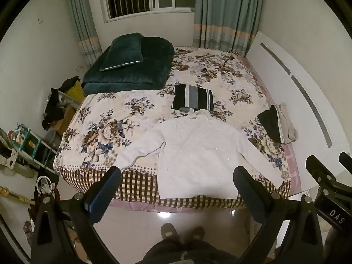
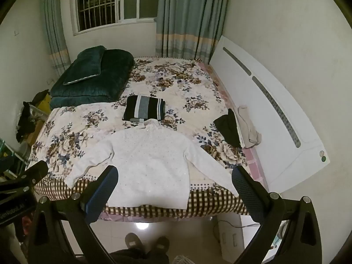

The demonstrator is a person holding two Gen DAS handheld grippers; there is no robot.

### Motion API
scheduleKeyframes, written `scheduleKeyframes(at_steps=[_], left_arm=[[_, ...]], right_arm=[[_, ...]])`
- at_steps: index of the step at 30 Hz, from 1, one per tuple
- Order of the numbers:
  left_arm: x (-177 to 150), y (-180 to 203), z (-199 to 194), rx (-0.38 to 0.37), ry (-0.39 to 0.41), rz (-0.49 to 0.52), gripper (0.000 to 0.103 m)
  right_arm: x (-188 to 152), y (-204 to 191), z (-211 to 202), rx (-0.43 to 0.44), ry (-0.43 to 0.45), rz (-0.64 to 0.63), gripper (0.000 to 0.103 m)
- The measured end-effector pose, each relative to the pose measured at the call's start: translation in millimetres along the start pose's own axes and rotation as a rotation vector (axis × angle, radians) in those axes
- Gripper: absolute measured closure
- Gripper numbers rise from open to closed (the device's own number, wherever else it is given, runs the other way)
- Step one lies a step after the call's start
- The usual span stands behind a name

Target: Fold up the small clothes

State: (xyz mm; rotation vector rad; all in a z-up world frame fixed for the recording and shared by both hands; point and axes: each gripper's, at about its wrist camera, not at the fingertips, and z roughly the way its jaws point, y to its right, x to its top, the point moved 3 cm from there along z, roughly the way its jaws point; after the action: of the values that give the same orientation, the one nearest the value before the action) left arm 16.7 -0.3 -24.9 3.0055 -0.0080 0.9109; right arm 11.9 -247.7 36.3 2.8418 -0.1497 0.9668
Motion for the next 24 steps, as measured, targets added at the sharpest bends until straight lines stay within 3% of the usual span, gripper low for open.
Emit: scheduleKeyframes(at_steps=[24], left_arm=[[0,-2,-2,-0.011,0.01,-0.01,0.0]], right_arm=[[0,-7,-11,0.008,-0.002,0.003,0.0]])
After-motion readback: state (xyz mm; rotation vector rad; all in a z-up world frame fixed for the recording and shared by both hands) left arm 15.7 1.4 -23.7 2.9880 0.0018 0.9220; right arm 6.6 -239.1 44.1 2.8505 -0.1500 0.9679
